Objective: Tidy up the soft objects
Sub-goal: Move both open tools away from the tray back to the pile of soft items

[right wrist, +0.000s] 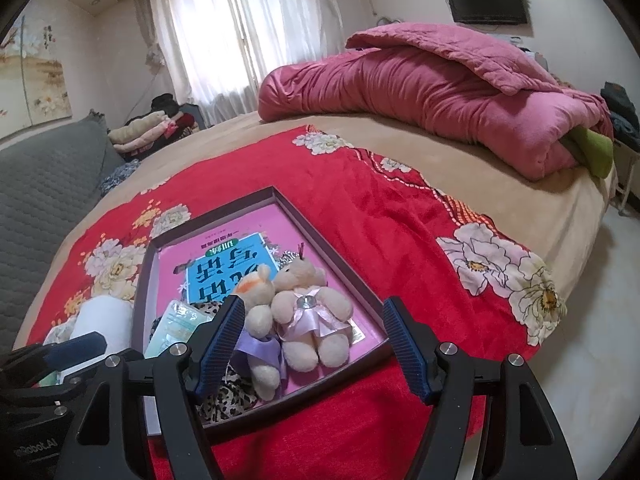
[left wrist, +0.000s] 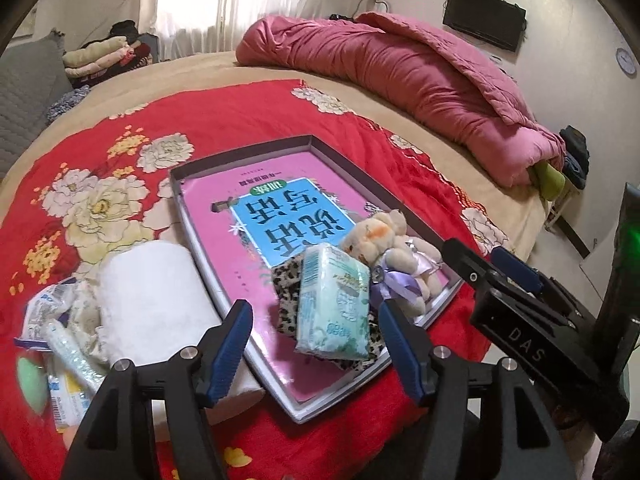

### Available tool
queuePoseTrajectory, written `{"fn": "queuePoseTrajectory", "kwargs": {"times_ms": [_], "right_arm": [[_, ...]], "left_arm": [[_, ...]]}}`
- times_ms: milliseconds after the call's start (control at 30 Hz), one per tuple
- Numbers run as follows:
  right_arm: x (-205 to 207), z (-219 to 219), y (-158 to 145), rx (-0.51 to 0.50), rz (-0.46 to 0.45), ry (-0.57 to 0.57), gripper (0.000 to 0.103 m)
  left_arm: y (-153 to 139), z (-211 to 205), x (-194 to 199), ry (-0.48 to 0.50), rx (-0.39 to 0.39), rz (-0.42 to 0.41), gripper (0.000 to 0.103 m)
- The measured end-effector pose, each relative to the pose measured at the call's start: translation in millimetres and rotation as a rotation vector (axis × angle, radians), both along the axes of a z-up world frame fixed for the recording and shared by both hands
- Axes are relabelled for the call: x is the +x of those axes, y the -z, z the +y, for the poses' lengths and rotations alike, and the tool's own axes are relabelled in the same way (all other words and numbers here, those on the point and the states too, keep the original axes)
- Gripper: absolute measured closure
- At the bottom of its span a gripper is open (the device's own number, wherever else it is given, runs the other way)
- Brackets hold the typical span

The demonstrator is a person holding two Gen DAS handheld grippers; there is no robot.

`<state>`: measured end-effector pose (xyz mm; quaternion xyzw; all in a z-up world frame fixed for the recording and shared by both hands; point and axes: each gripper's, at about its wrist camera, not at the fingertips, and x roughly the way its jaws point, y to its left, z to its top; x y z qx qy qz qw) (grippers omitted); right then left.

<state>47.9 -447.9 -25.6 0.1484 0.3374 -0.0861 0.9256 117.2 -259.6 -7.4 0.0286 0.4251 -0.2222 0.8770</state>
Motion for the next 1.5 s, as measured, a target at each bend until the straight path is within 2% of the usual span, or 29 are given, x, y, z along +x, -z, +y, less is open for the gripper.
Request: {"fn": "queuePoseTrajectory", "kwargs": {"times_ms": [600, 867, 1200, 1500], "right_arm": [[-9, 37, -27, -0.116, -0.047, -0.076, 0.03], [-15, 66, -42, -0.153, -0.072, -0.148, 0.03], [-27, 128, -66, -0.195, -0.111, -0.318, 0.03], [-37, 182, -71, -0.242, -0.104, -0.456, 0.03]], "left_arm": [[-20, 45, -17, -0.087, -0.017, -0.025, 0.038], [-29, 75, -27, -0.13, -0.031, -0.043, 0.038], [-45, 150, -32, -0.269, -0.078, -0.072, 0.038], [-46, 224, -33, -0.415, -0.096, -0.076, 0.038]]}}
